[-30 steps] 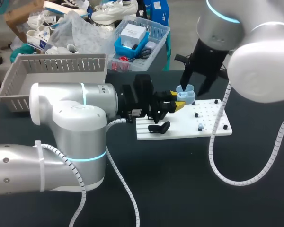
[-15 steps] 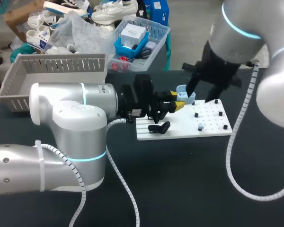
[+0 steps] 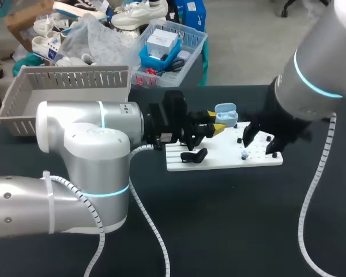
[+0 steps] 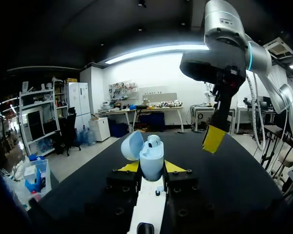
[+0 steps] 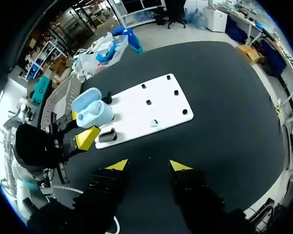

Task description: Pick up each earbud case from the left stands, insert the matching earbuds, close the lid, and place the case in the box.

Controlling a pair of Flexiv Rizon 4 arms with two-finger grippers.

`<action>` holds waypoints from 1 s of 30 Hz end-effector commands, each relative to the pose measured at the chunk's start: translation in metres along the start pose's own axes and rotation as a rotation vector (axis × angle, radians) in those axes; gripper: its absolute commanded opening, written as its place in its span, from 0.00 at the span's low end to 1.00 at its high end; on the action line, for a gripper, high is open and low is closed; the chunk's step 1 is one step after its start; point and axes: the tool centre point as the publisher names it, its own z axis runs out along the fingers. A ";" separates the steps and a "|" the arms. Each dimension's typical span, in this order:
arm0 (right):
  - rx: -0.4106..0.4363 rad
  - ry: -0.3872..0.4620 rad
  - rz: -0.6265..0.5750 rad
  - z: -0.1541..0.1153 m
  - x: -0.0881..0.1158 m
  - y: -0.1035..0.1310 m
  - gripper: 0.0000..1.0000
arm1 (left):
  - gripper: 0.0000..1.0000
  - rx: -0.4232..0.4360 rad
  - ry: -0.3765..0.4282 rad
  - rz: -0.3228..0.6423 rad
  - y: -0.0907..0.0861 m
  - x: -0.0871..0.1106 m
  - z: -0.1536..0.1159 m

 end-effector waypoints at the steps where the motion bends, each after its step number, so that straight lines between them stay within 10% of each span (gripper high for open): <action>1: 0.011 0.004 0.014 0.020 -0.001 0.002 0.48 | 0.00 -0.006 -0.003 0.000 -0.001 0.001 0.000; 30: 0.030 0.060 0.096 0.082 -0.018 -0.008 0.45 | 0.00 -0.006 -0.003 0.000 -0.001 0.001 0.000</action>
